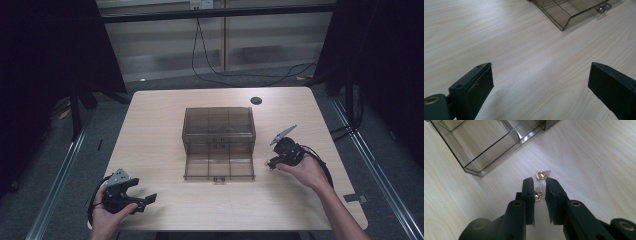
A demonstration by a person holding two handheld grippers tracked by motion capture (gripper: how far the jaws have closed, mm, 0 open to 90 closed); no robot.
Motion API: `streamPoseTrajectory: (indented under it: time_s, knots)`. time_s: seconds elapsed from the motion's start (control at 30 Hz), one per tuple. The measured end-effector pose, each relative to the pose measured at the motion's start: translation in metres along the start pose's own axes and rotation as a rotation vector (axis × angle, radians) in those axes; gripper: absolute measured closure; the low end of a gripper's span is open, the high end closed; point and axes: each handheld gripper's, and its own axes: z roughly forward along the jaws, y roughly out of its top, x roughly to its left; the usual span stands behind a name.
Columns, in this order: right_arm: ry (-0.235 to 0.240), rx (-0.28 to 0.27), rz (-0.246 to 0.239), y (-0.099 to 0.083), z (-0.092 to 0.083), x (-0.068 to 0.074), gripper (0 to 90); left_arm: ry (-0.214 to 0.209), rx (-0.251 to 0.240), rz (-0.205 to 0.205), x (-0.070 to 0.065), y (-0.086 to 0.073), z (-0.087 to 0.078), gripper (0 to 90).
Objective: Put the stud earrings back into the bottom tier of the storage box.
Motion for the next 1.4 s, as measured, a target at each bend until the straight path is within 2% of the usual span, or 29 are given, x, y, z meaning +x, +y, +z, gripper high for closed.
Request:
streamPoseTrajectory:
  time_s: [0.23,0.27,0.3,0.6,1.4]
  knots:
    - [0.003,0.017,0.008,0.004,0.006,-0.003,78.9,0.0,0.001,-0.002,0.0,0.0,0.0,6.0]
    - [0.01,0.027,0.022,0.004,0.007,-0.003,79.2,0.001,0.001,-0.002,0.0,0.0,0.0,6.0]
    - [0.008,0.025,0.01,0.004,0.008,-0.004,79.2,0.001,0.001,-0.001,0.0,0.0,0.0,6.0]
    - [0.018,0.049,0.014,0.005,0.015,-0.004,80.9,0.003,0.001,0.005,0.0,0.0,-0.001,6.0]
    - [0.04,0.04,0.045,-0.004,0.01,-0.009,85.4,0.0,0.001,-0.001,0.0,0.0,0.0,6.0]
